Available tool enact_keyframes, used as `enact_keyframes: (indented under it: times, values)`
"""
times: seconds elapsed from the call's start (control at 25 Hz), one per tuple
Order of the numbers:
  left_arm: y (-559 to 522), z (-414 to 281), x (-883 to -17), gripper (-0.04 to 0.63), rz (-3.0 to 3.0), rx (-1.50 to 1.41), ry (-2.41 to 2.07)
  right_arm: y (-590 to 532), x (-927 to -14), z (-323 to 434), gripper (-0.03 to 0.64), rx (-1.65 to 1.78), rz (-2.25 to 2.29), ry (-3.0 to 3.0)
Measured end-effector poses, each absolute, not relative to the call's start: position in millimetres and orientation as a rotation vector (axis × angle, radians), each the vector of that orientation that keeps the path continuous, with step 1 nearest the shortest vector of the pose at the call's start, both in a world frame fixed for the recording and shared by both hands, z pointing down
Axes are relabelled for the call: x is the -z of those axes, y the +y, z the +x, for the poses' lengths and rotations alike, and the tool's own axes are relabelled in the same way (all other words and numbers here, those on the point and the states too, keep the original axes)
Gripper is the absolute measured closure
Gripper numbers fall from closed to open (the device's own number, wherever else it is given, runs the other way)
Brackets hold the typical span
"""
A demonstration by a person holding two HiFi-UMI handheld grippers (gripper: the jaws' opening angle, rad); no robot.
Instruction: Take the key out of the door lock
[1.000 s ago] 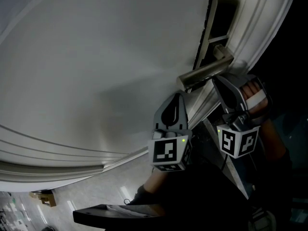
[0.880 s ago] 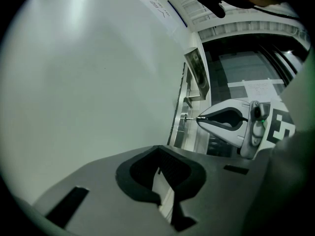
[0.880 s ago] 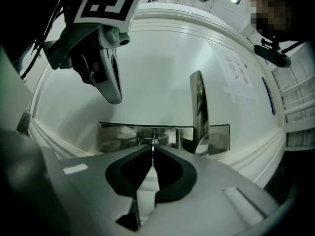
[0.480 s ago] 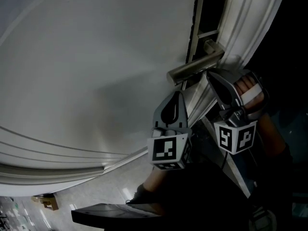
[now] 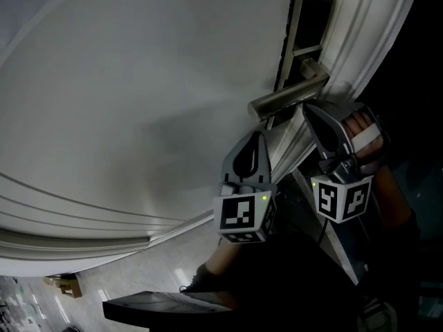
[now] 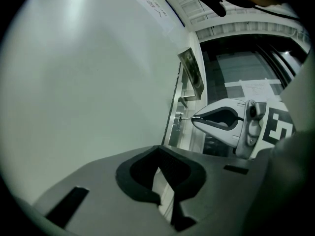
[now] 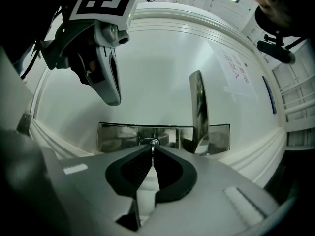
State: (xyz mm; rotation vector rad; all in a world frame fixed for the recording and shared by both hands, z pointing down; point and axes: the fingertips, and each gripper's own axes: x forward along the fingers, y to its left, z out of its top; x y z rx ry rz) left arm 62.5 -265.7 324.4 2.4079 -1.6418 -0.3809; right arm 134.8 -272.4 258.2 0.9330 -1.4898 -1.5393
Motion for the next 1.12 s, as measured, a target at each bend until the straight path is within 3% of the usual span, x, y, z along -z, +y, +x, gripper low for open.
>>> enact_keyframes:
  times: [1.12]
  values:
    - [-268.3, 54.7, -323.3, 0.595, 2.416, 0.380, -1.625, -269.8, -257.5, 132.3, 0.604, 1.536, 0.935, -1.463]
